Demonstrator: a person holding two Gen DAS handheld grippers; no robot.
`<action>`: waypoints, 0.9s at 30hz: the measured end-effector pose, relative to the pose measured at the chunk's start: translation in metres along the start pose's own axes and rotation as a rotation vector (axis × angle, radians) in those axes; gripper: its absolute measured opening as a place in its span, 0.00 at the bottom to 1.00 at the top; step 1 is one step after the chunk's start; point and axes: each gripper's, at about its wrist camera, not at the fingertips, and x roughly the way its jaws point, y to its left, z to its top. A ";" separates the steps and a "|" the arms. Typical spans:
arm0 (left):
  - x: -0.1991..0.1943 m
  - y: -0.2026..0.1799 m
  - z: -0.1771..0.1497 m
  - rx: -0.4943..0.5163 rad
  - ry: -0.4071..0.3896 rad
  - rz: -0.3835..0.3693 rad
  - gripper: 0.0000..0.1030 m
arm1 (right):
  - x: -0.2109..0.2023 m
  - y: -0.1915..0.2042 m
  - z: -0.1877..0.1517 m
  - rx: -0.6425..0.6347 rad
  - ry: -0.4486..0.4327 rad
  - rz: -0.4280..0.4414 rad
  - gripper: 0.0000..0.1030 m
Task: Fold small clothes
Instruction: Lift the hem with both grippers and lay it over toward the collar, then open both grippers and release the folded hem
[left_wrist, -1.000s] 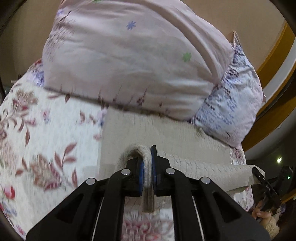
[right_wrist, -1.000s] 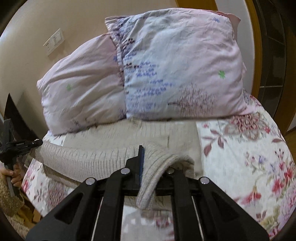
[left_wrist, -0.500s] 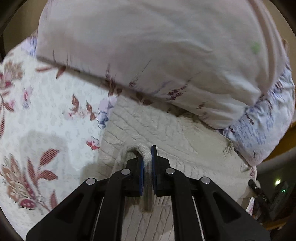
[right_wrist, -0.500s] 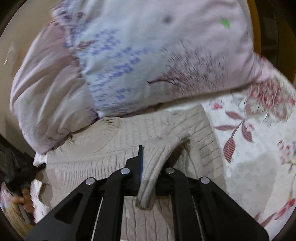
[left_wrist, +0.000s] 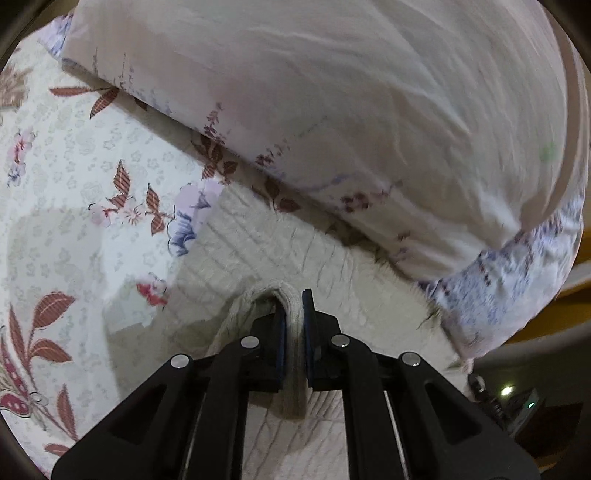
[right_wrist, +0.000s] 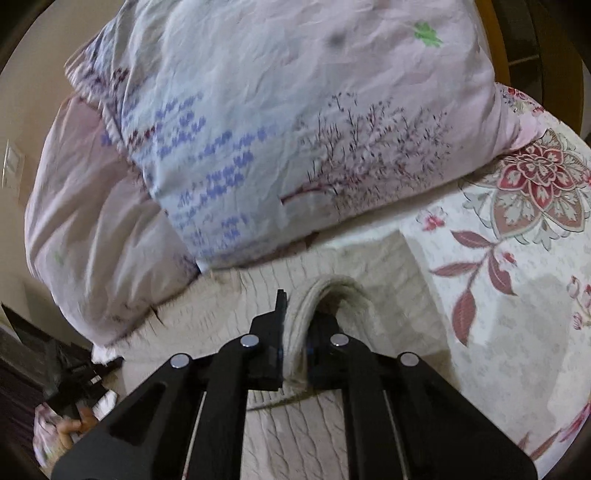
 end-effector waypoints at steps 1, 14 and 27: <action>0.002 0.003 0.003 -0.026 0.001 -0.005 0.08 | 0.004 -0.001 0.004 0.018 0.000 -0.003 0.08; -0.002 0.015 0.015 -0.127 0.018 -0.110 0.49 | 0.002 0.002 0.017 0.090 -0.009 0.006 0.62; -0.031 -0.008 -0.029 0.371 -0.035 0.262 0.59 | -0.038 -0.044 -0.035 -0.019 0.022 -0.193 0.39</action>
